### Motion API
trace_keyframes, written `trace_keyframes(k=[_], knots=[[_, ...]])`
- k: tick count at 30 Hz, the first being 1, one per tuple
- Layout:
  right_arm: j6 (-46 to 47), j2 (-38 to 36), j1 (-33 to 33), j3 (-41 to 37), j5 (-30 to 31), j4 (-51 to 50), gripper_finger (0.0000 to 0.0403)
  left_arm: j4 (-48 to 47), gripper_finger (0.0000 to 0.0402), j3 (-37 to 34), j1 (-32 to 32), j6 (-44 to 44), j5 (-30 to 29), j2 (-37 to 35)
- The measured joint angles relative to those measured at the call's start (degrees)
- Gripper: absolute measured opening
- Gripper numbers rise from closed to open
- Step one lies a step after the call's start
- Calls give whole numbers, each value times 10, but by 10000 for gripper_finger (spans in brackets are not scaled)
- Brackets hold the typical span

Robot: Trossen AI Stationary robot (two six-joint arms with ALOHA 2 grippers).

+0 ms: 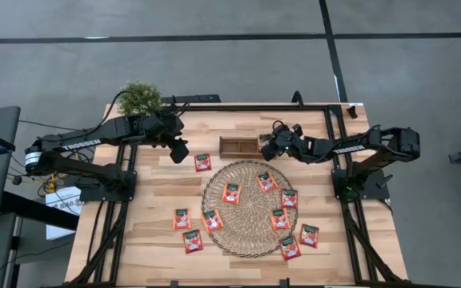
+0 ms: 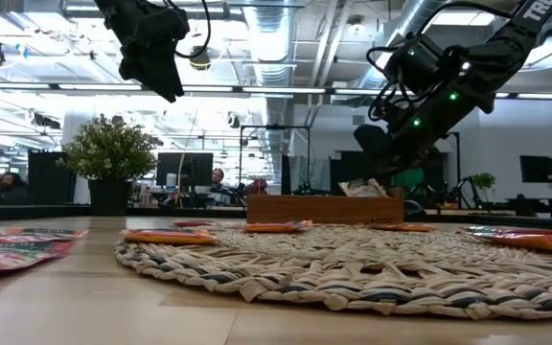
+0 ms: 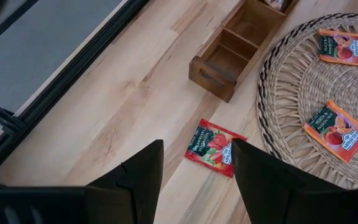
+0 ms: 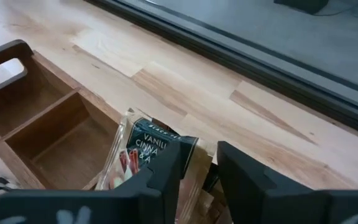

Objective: Pick & Place Tea
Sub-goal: Put the brown tea bag into the right section of the wooden organizer

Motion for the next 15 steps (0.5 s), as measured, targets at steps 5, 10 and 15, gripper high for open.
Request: trace_keyframes(k=[5, 10, 15], knots=[[0, 0, 0, 0, 0, 0, 78, 0, 182, 0, 0, 0, 1, 0], [11, 0, -1, 0, -1, 0, 84, 0, 182, 0, 0, 0, 7, 0], [18, -2, -4, 0, -1, 0, 111, 0, 182, 0, 0, 0, 7, 0]])
